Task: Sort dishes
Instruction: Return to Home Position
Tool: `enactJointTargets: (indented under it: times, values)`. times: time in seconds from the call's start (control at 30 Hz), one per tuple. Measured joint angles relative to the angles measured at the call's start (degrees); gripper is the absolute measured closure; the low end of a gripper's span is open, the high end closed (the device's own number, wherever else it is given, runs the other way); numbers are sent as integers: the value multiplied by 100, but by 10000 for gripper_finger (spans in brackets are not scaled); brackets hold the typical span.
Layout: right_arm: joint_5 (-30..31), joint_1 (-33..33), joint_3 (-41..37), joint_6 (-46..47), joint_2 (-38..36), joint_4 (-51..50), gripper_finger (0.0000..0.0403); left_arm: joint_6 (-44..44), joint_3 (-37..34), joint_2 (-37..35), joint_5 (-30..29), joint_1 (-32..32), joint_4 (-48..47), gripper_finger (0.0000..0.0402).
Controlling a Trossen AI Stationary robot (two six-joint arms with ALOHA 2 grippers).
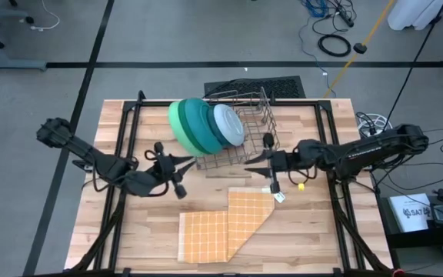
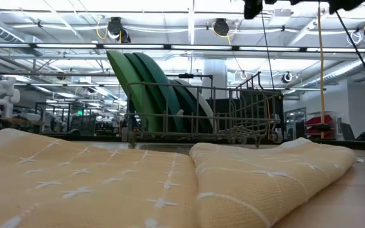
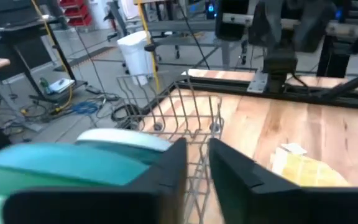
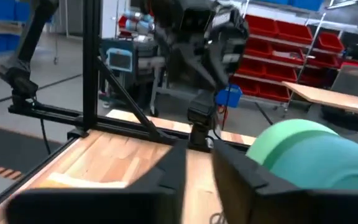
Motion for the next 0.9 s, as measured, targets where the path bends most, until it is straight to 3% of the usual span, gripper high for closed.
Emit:
enactJointTargets:
  times: [0.07, 0.13, 0.33, 0.47, 0.73, 0.9]
  values:
    - [1, -2, -292, 54, -146, 243, 378, 172, -482, -136, 0, -44, 603, 360]
    - [3, -2, -635, 198, -284, 552, 394, 415, -985, -301, 20, -74, 1265, 389]
    - [103, 164, -1700, 518, -833, 1659, 401, 1298, -2352, -836, 617, -33, 3439, 393]
    - [398, 251, -2466, 441, -1372, 2214, 401, 1412, -3120, -1038, 1274, 189, 4603, 396]
    - [853, 243, -3693, 335, -2868, 2367, 402, 1271, -3777, -1118, 1972, 737, 5062, 396]
    - [958, 239, -3738, 365, -3564, 1030, 403, 1422, -4003, -1432, 2195, 1022, 5076, 397]
